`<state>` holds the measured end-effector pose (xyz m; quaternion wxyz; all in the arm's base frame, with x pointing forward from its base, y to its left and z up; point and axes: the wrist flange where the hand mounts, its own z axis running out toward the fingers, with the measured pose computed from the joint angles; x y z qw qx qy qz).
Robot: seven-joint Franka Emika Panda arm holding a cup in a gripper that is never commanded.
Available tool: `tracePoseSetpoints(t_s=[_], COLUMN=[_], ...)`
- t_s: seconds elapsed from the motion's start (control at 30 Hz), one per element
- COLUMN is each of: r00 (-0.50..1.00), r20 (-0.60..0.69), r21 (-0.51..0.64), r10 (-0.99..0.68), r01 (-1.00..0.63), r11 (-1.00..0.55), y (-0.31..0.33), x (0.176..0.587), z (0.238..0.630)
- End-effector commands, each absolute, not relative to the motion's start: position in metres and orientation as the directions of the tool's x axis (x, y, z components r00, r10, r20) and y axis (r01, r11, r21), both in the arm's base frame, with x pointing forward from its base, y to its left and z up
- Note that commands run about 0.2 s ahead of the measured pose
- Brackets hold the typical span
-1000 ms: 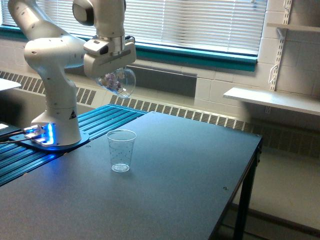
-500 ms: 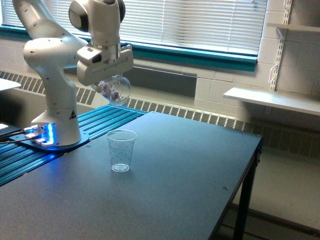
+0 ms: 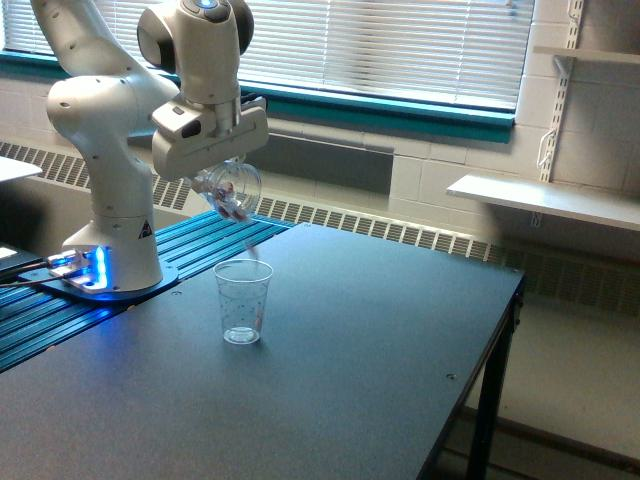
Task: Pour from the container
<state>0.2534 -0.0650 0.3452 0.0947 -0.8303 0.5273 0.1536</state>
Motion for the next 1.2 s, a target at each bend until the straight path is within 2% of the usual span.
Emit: tracePoseSetpoints(t_s=[0.03, 0.53, 1.2], r00=[0.386, 0.39, 0.377], r20=[-0.372, -0.421, -0.414], r21=[0.02, 0.001, 0.023], r10=[-0.844, -0.819, -0.829], r01=[-0.906, -0.903, -0.906], r11=[-0.423, -0.43, -0.423], y=[-0.062, -0.048, -0.034], x=[0.258, 0.275, 0.28], z=[0.337, 0.34, 0.336])
